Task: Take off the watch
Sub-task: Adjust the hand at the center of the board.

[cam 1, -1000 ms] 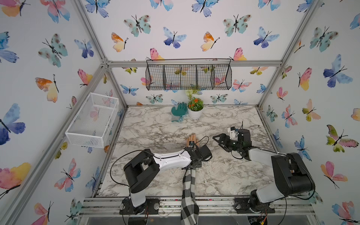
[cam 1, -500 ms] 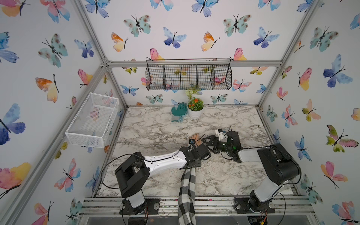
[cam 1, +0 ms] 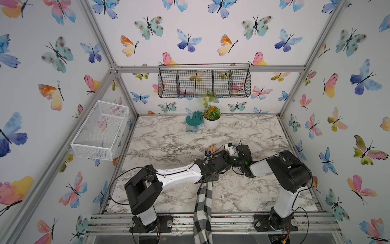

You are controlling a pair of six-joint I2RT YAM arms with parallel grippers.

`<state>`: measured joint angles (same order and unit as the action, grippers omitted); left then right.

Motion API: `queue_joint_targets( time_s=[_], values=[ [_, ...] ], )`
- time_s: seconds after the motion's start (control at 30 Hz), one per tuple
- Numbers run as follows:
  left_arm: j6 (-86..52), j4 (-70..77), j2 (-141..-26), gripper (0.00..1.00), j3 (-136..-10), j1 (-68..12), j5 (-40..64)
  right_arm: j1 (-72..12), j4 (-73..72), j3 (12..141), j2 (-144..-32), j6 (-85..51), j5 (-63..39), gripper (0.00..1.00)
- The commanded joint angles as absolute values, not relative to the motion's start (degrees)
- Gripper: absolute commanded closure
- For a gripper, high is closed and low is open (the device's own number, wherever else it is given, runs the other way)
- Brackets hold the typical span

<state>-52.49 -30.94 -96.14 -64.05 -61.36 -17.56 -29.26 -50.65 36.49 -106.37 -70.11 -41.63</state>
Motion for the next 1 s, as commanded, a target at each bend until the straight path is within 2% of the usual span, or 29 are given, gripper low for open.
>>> queue_joint_targets(
  time_s=[0.0,0.23,0.47,0.53,0.7,0.83,0.97],
  values=[
    [-51.6,-28.2,-94.1,0.85,-64.3,-61.3,-18.3,-29.8,-53.9,38.3,-107.7,-71.7,-41.5,0.32],
    [-51.3,-27.0,-94.0,0.85,-64.2,-61.3,-17.9,-30.1,-54.6,39.5,-109.1,-72.4,-41.9,0.44],
    [-50.7,-26.1,-92.8,0.83,-63.4,-61.3,-17.8,-30.3,-55.3,39.7,-109.4,-72.7,-41.6,0.67],
    [-50.3,-25.9,-92.3,0.77,-63.3,-61.3,-17.9,-30.3,-55.1,39.3,-108.9,-72.7,-40.9,0.69],
    [-50.6,-25.3,-89.3,0.42,-61.8,-61.1,-18.7,-30.4,-48.1,38.8,-105.0,-69.1,-36.8,0.73],
    [-51.0,-24.5,-85.3,0.27,-59.5,-60.4,-19.6,-30.3,-36.7,40.2,-100.5,-63.1,-31.2,0.74],
    [-51.6,-24.0,-81.1,0.19,-57.2,-58.6,-19.6,-30.4,-28.4,42.3,-97.6,-58.9,-27.4,0.76]
  ],
)
